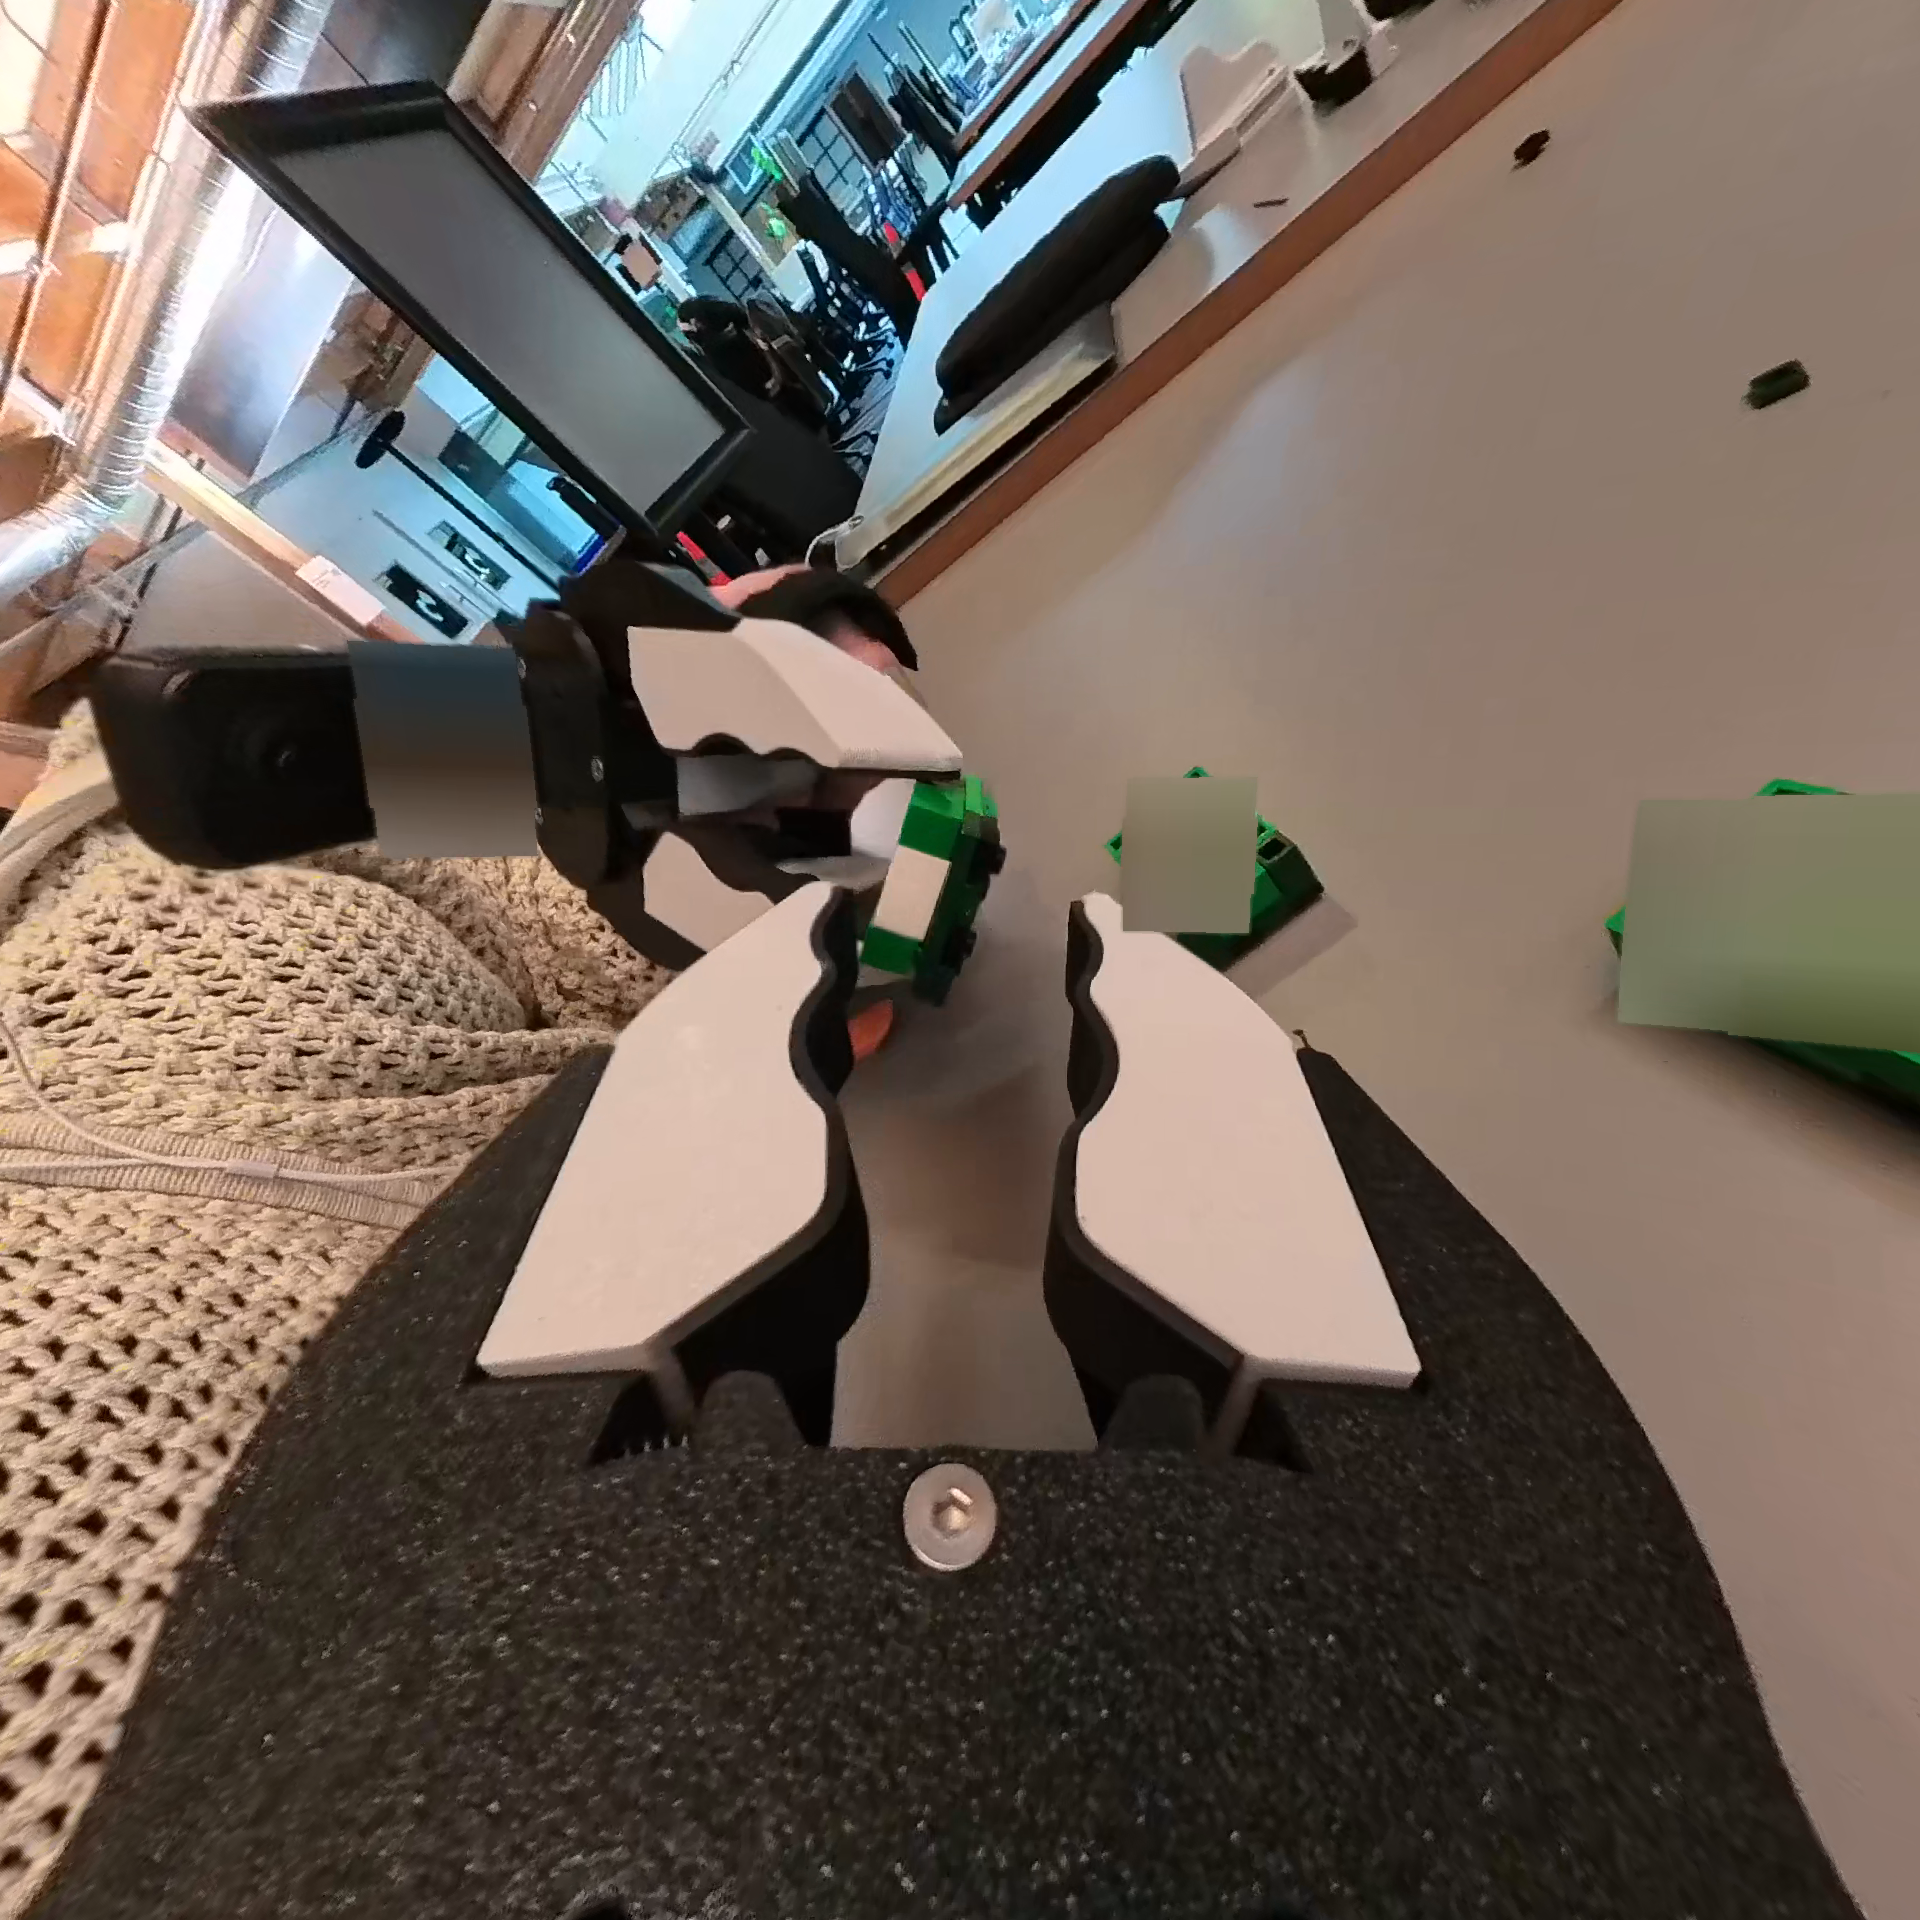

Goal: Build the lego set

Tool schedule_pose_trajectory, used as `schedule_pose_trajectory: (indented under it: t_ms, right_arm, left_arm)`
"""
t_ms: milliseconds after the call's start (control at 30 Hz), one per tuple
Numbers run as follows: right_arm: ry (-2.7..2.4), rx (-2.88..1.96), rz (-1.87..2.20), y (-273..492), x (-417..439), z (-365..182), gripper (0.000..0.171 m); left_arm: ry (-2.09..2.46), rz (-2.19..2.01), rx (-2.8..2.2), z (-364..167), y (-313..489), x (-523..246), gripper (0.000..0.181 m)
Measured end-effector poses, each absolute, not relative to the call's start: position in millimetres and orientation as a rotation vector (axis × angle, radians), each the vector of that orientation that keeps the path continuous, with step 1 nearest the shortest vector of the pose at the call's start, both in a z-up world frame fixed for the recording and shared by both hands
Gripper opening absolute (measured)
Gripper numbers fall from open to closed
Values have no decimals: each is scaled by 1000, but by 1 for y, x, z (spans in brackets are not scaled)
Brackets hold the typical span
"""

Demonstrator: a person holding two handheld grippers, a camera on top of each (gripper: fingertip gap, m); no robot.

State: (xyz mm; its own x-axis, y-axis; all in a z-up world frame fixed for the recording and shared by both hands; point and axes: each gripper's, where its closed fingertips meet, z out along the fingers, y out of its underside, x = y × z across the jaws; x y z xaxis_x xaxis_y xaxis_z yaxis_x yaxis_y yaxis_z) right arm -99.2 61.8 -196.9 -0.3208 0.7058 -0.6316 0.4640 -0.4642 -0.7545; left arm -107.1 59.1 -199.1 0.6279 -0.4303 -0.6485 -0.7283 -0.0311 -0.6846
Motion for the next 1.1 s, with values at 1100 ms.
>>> schedule_pose_trajectory:
  t_ms: [1100]
  right_arm:
    - [-1350,-1650,2256,55,-97,-174,18]
  left_arm:
    - [811,190,-1578,-193,60,-106,51]
